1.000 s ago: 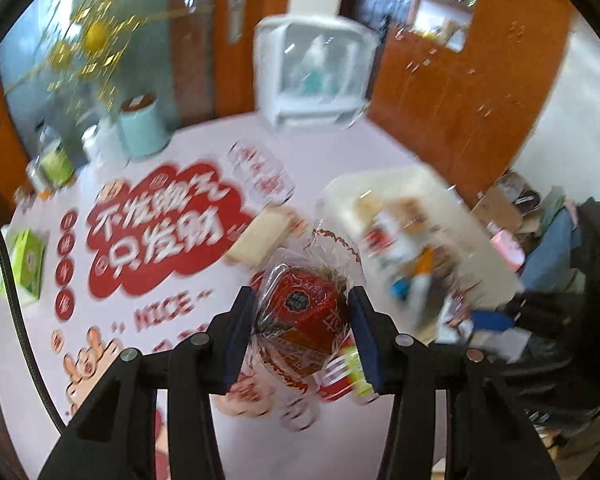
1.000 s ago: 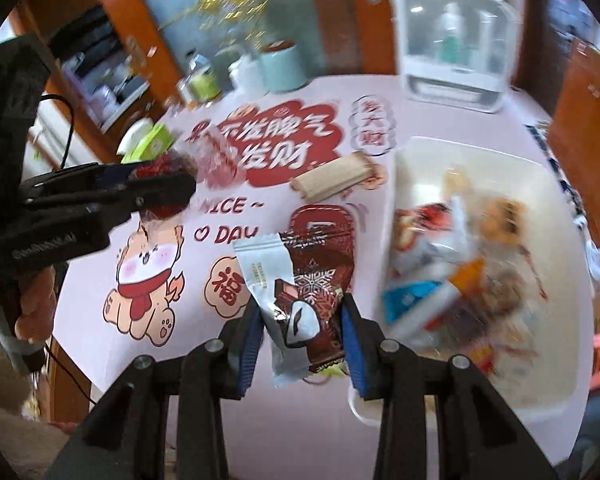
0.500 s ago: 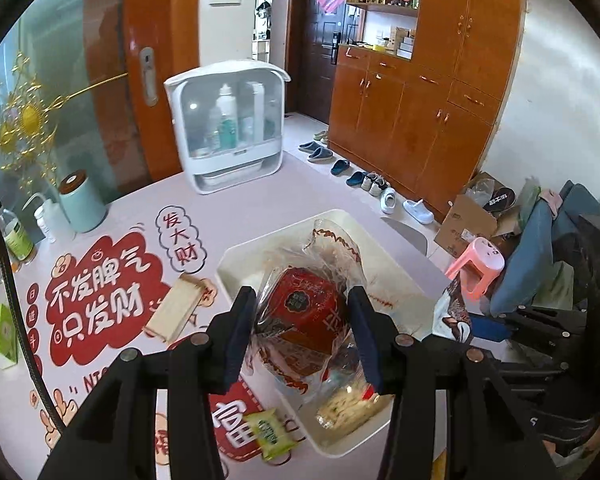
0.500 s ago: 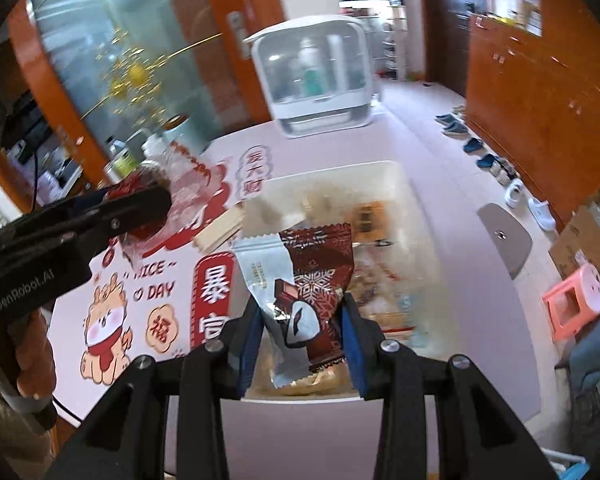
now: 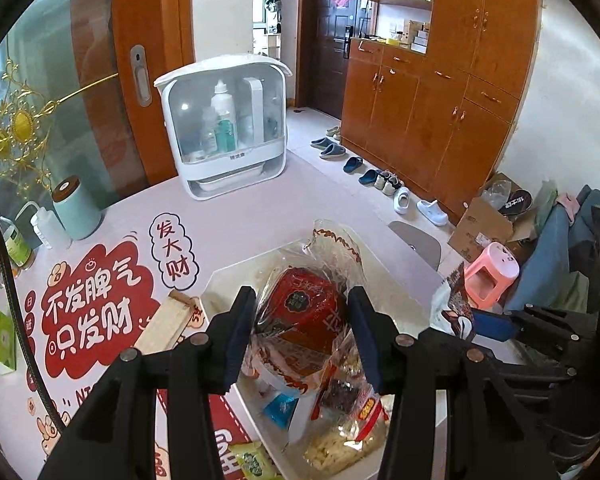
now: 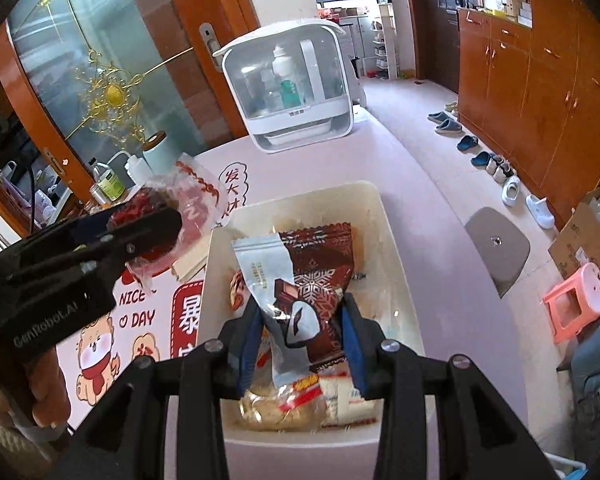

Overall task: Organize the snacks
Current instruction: 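Open both tools to drop the two snacks into the tray, then move both tools back toward the beige wafer bar and green packet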

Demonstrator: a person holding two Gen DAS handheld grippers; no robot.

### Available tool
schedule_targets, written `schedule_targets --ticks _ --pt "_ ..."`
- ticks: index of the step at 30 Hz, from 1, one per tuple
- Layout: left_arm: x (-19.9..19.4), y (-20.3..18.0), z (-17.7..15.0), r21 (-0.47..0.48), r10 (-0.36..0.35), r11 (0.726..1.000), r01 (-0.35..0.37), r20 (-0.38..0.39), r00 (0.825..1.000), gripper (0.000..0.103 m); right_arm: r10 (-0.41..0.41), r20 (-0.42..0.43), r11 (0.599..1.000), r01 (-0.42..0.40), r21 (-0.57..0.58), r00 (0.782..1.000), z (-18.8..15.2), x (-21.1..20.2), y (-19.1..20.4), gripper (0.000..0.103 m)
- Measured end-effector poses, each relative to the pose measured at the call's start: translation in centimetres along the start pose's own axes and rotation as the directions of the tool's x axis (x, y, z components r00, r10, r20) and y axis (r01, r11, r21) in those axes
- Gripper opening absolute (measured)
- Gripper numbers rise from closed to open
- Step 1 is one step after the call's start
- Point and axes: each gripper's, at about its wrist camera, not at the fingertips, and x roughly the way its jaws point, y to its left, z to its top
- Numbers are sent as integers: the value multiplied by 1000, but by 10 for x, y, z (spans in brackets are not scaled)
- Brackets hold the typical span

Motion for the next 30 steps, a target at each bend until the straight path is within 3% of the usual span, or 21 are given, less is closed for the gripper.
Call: schedule_targets --ticks 4,5,6,8,18,21,26,30 --pt "10 -2 9 0 2 1000 -2 -9 1000 49 -32 18 999 33 -17 999 11 7 -1 43" --pt "12 -1 10 -3 2 1000 -2 -13 1000 55 -42 17 999 43 -17 999 13 10 -2 48" --pt "15 0 11 -7 7 1000 -7 -14 1000 71 -49 16 999 49 -16 999 14 12 -3 53" --pt "15 3 13 -24 35 999 -35 3 999 85 -57 12 998 57 -8 998 15 16 -6 56" --pt "2 19 10 -30 60 998 -59 4 998 85 -33 11 999 33 34 999 11 13 -9 56" --pt "-9 23 11 16 73 997 -73 -2 997 85 -21 20 999 20 44 1000 10 7 -7 56" --pt "-34 37 21 150 156 976 -156 13 988 85 -27 40 999 26 37 999 10 -5 4 56" --pt "-58 64 35 181 193 965 -192 8 981 85 -33 53 999 31 25 998 11 -14 17 56"
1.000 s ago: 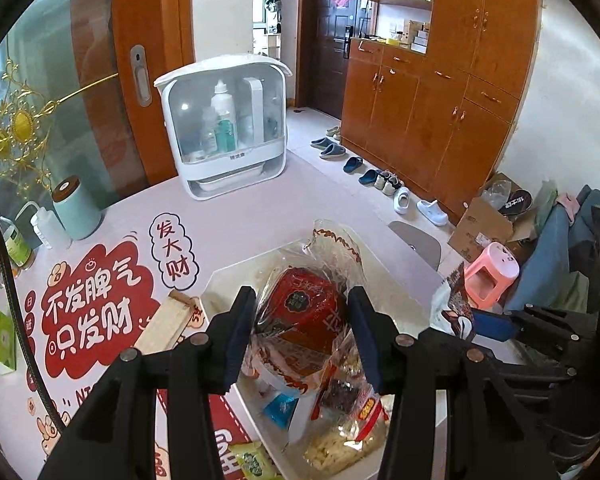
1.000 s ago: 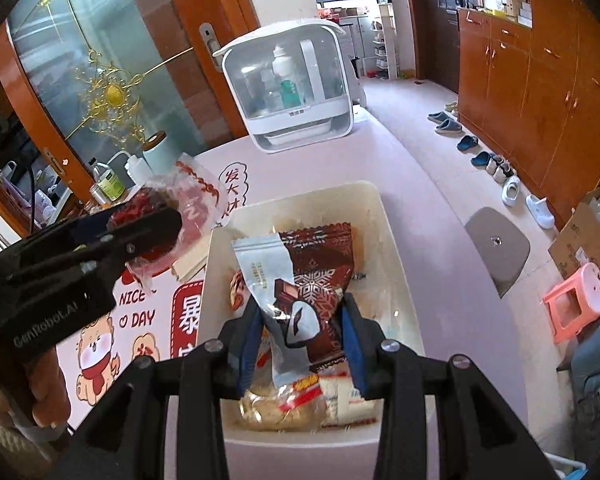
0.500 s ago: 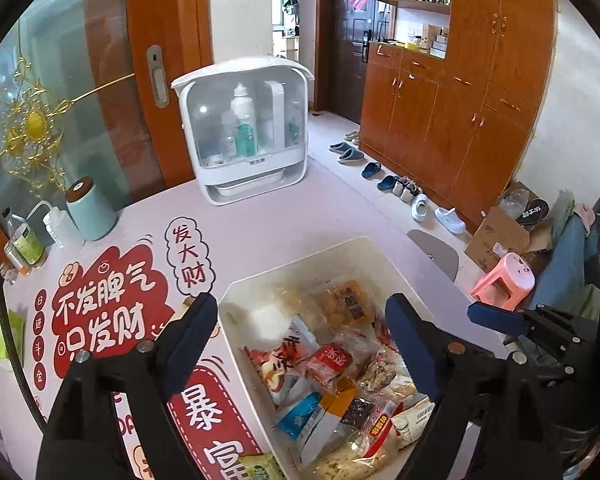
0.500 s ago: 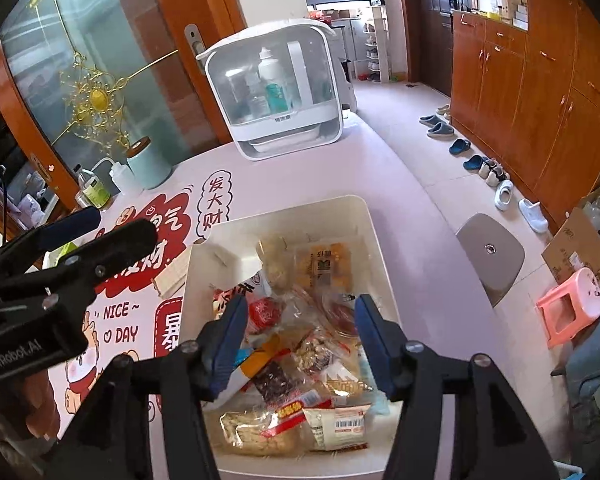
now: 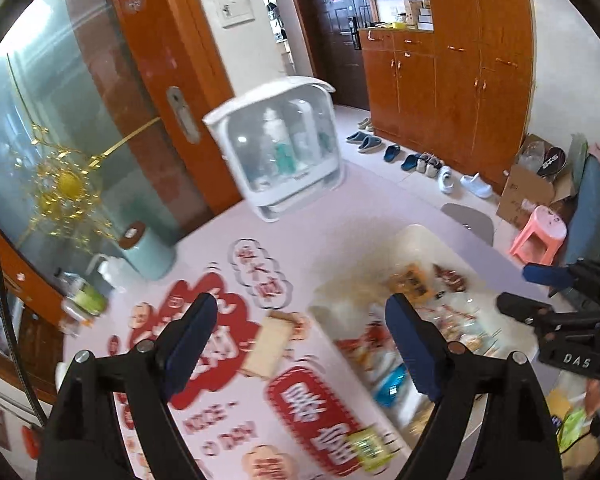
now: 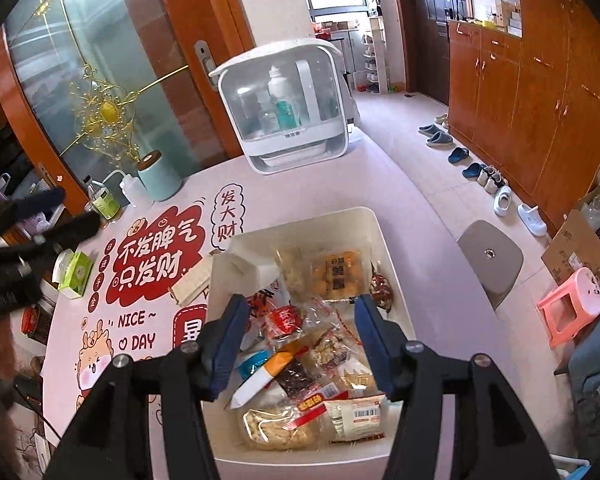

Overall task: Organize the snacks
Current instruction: 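Move both tools back toward the beige wafer bar and green packet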

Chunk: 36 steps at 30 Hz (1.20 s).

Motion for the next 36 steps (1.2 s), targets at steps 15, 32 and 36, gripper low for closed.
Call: schedule_targets --ticks 15,32,36 --pt "0 117 16 413 30 910 -36 21 999 85 -129 20 990 127 66 991 -17 -18 97 56" --pt "224 91 -99 493 -179 804 331 -331 927 85 -229 22 929 212 302 973 -181 51 171 56" --pt "257 75 -116 519 -216 753 404 -384 898 85 -233 -9 926 225 304 972 -197 83 178 56"
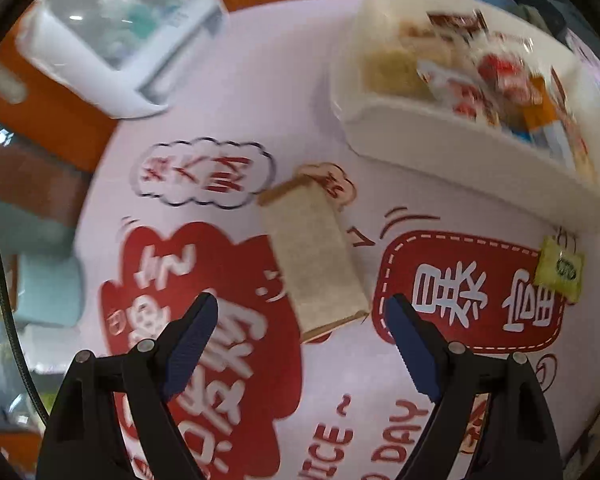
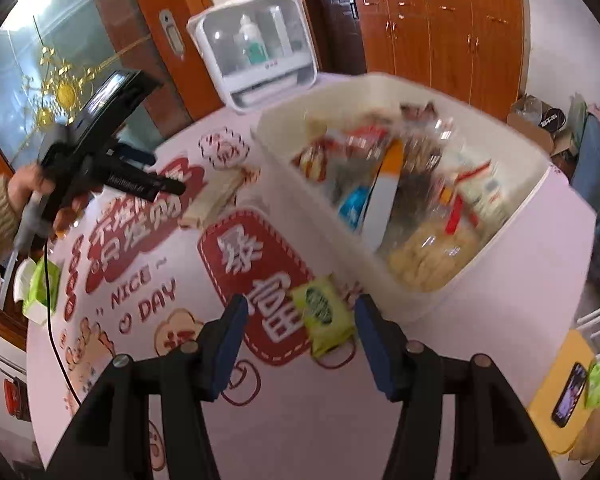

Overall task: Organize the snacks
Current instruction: 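Move both tools back toward the beige wafer bar and green packet, then grasp the beige wafer bar with the left tool while the right tool grasps the green packet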

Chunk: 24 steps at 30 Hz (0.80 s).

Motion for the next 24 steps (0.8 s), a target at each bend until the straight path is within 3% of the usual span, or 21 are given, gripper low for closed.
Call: schedule_targets --ticks 7,10,16,24 --pt "53 -5 7 49 -76 996 78 -39 996 85 -76 -45 997 75 -24 996 -12 53 1 56" --pt "67 -6 9 58 -104 993 106 -47 993 86 -133 -12 990 132 -54 991 -13 62 4 56" --pt "76 8 19 2 -182 983 182 -38 983 86 -218 -31 974 216 -67 975 -12 81 3 57" --pt "77 6 19 27 -213 976 214 -45 976 85 -234 -67 972 232 -40 970 -7 85 1 56"
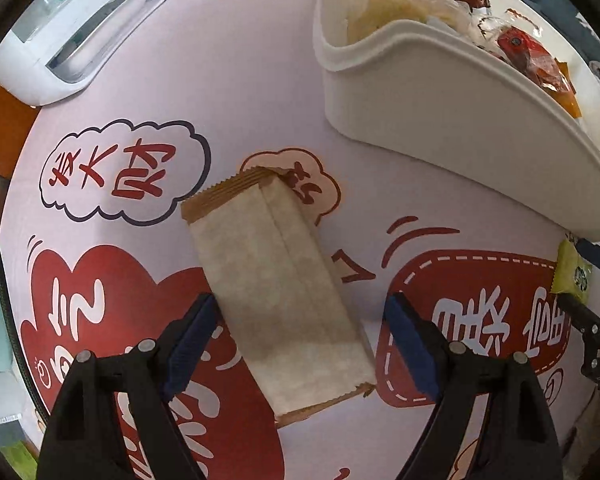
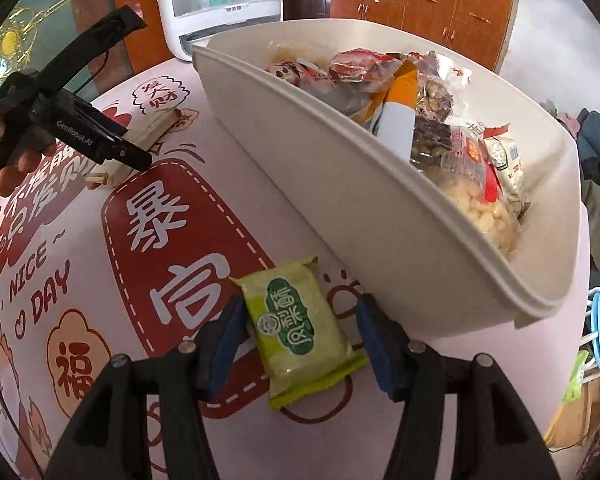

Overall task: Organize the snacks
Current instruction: 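Grasp the beige wafer bar with the left tool while the right tool grasps the green packet, then carry the wafer bar and green packet over the white tray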

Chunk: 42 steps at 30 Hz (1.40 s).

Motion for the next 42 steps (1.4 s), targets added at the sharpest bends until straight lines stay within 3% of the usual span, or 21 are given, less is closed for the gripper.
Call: schedule_targets --ticks 2,6,13,25,36,41,42 --pt "1 -2 -2 1 -12 1000 12 -8 1000 85 -2 -3 1000 2 0 1000 2 0 2 47" --pt "-1 -7 -8 18 -22 1000 23 -14 1000 84 2 -20 1000 -2 3 1000 4 0 2 43" --pt "-10 -22 -19 52 -26 998 27 -17 1000 69 0 -40 1000 0 15 999 4 -1 1 41" --pt "-27 -42 -60 92 -17 996 17 -6 1000 68 21 -74 998 -17 65 997 0 -5 -2 40" --pt "-50 -89 -143 74 29 997 -28 -14 999 67 78 -115 996 -72 55 990 -9 -17 0 39" --pt "-70 -127 -189 -2 44 999 -44 -16 999 67 92 -88 996 -93 -10 992 -13 -43 5 39" --pt "-76 -135 -197 -26 45 999 -46 -15 999 61 95 -84 995 -97 -17 992 -11 -48 5 39"
